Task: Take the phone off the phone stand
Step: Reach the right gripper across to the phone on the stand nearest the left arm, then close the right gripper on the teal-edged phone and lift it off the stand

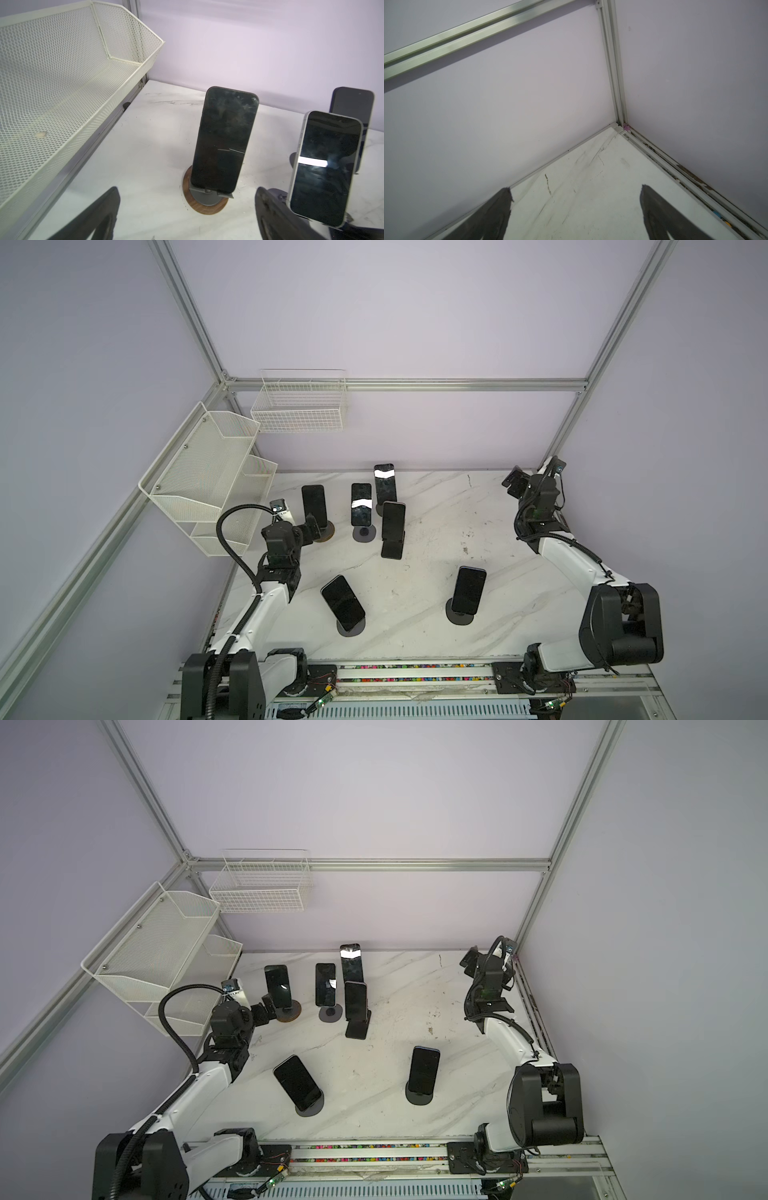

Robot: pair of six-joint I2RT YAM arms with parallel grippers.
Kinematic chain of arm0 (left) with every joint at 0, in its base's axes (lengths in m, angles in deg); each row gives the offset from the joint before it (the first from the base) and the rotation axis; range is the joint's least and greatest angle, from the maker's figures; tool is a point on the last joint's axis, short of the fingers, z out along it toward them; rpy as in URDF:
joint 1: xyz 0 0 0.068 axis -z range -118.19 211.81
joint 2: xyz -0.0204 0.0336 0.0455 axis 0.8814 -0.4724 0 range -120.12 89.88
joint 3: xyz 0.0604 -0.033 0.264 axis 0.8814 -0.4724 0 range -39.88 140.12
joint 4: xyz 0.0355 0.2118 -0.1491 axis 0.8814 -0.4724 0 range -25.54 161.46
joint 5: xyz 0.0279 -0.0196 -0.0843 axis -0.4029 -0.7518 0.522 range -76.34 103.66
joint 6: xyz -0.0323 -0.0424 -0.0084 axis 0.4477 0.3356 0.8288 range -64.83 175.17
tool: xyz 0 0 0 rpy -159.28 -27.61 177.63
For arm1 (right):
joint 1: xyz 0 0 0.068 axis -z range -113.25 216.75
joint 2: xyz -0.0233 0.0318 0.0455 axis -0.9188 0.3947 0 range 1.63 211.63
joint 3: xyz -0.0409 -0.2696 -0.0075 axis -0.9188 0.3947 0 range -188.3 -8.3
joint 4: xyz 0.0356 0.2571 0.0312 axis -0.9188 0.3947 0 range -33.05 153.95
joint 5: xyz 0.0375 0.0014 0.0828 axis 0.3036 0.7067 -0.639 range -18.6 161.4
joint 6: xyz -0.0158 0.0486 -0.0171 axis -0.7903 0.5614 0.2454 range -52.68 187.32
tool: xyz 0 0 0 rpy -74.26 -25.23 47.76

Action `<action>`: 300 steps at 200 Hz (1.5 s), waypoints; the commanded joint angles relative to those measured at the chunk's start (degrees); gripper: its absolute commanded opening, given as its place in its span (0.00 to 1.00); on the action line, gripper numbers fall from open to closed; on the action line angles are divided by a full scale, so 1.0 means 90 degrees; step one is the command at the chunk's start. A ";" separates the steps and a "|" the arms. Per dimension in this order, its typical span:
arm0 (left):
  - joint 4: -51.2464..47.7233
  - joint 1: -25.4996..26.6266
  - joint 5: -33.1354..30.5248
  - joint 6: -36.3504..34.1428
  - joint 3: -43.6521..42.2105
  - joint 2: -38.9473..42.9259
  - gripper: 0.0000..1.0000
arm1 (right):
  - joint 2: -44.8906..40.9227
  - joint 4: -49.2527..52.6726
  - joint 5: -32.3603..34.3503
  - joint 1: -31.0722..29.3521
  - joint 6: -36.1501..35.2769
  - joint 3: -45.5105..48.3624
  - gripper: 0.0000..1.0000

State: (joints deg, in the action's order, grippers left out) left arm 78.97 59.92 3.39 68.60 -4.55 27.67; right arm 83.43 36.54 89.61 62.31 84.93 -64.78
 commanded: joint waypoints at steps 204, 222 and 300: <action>-0.4868 -0.0536 0.1470 0.1268 0.2285 0.0513 0.99 | 0.1974 0.2453 -0.2532 -0.6719 -0.0335 -0.3065 0.97; -0.4911 -0.0680 0.1556 0.1362 0.2329 0.0357 0.99 | 0.2173 0.2658 -0.2245 -0.6942 -0.0374 -0.3178 0.97; -0.5024 -0.0854 0.1594 0.1476 0.2393 0.0078 1.00 | 0.2620 0.2887 -0.1164 -0.7649 -0.0292 -0.3231 0.97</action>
State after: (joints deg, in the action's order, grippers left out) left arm 33.44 52.64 16.46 81.19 10.86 28.19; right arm 105.59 62.38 75.58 -5.69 81.60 -93.68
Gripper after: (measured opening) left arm 0.995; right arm 0.974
